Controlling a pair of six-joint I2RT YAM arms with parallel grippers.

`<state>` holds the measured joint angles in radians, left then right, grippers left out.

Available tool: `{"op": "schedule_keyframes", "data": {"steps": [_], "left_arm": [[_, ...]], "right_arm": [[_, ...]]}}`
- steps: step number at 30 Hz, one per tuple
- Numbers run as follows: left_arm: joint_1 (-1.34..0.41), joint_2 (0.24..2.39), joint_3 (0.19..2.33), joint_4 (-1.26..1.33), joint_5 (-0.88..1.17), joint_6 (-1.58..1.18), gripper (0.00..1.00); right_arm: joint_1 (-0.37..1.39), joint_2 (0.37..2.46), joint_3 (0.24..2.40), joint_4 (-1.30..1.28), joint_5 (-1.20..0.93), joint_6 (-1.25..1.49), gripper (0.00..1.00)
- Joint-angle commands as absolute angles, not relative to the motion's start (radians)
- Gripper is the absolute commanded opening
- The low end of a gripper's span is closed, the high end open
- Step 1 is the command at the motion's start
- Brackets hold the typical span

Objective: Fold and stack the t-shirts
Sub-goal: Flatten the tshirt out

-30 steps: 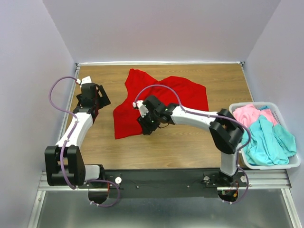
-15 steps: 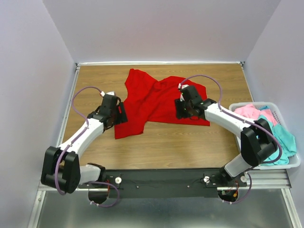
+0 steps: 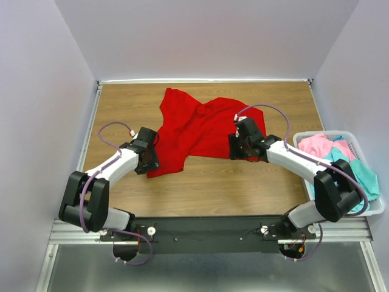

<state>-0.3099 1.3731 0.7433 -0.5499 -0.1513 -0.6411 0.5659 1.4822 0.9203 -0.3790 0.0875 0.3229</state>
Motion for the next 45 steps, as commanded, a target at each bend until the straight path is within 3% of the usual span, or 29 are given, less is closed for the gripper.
{"op": "schedule_keyframes", "data": {"steps": [1,19,23,30,35,45], "left_arm": [[-0.316,1.388,0.729,-0.591,-0.210,-0.686,0.58],[-0.316,1.474,0.730,-0.580,-0.245,-0.687,0.57],[-0.319,1.485,0.730,-0.583,-0.245,-0.693,0.44],[-0.324,1.470,0.733,-0.600,-0.256,-0.704,0.01],[-0.324,1.419,0.752,-0.623,-0.271,-0.701,0.00],[-0.324,1.238,0.787,-0.612,-0.291,-0.654,0.00]], "right_arm": [[0.571,1.430,0.891,-0.325,0.104,0.319,0.56],[0.566,1.397,0.861,-0.291,0.103,0.313,0.56],[0.563,1.390,0.857,-0.290,0.110,0.313,0.56],[0.557,1.382,0.850,-0.288,0.126,0.324,0.56],[0.529,1.367,0.832,-0.293,0.153,0.376,0.56],[0.287,1.316,0.759,-0.374,0.239,0.483,0.58]]}}
